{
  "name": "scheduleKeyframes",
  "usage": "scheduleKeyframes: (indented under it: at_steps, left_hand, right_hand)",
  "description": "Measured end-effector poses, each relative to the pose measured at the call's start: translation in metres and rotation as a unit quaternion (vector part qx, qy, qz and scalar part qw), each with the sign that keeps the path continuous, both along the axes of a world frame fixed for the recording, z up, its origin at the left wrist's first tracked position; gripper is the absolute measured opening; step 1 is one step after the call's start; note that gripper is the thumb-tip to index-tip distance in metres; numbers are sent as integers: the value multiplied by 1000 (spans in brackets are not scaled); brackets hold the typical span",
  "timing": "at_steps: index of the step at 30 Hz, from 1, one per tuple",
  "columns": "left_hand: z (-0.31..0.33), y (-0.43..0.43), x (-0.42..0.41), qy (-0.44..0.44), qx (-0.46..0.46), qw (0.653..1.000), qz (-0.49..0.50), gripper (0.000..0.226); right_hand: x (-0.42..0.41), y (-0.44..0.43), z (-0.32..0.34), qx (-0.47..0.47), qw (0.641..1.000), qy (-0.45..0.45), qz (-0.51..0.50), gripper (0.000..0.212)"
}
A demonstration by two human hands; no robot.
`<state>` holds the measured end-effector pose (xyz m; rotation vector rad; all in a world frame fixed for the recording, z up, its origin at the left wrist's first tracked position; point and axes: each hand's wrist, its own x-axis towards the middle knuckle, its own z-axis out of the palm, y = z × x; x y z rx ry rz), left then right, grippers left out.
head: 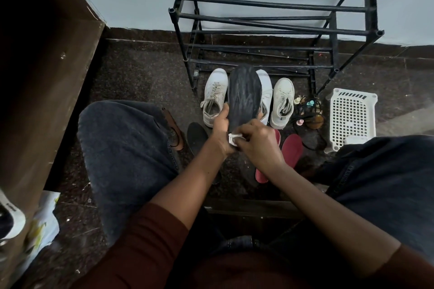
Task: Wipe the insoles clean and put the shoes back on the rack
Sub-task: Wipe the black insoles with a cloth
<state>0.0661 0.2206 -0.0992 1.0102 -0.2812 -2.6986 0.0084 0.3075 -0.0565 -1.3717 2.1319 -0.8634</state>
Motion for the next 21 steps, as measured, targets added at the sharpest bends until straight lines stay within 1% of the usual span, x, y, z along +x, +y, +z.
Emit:
scheduleKeyframes:
  at_steps: [4,9,13,18,21]
  left_hand:
    - [1,4,1,9,-9,1000,-19,79]
    - [-6,6,11,-14,10,1000,10,78]
    - [-8,6,10,-56,-16,998,1,73]
    - [-8,12,8,-67,-48,996,-24,66]
    - [-8,13,9,-67,-56,996,-20,63]
  right_hand:
    - [0,-12,-1,-5,998,-14,-64,16]
    - [6,10,-11,14,999,-25,-20,11]
    - [4,18,-20,42,999,-11,-19,10]
    - [-14,-5,-28,56,993,13,-101,10]
    - [-22,-17,-29,60,987,-13,-150,11]
